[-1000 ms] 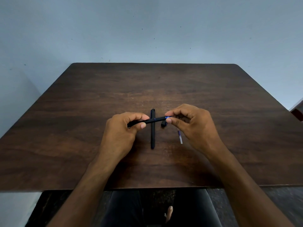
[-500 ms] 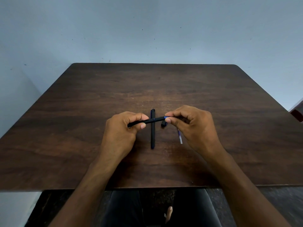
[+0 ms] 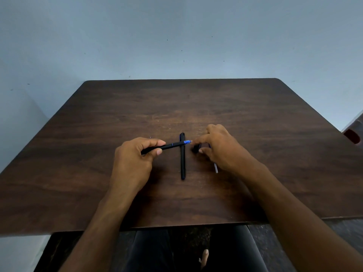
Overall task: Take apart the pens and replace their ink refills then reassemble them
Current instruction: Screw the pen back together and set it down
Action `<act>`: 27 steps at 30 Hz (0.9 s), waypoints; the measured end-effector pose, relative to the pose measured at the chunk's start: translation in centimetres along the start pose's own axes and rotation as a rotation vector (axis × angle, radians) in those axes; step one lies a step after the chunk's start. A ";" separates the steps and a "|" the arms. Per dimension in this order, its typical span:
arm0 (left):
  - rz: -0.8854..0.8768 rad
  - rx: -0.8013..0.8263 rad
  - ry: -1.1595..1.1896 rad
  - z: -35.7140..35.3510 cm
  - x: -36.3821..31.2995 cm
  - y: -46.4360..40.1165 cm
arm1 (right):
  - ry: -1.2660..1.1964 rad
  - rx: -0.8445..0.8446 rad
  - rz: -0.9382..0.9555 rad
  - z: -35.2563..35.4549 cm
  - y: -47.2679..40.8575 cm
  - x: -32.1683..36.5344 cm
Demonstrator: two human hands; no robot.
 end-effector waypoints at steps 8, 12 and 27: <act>0.002 -0.004 -0.004 0.2 0.1 0.0 | 0.034 0.015 0.031 0.1 -0.2 0.4; 0.005 0.007 -0.028 0.0 0.0 -0.1 | 0.071 -0.086 0.096 0.9 0.3 0.9; -0.015 0.014 -0.013 -0.3 -0.7 -0.3 | -0.291 -0.325 0.157 3.6 3.7 1.4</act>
Point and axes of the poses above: each hand's wrist, its own y-axis away from the middle knuckle, its own z-axis out of the back of the hand, x = y × z, the point moved 9 cm from there along -y, towards the middle knuckle, and after that the axes turned 9 degrees about -y, right-handed, at the moved point
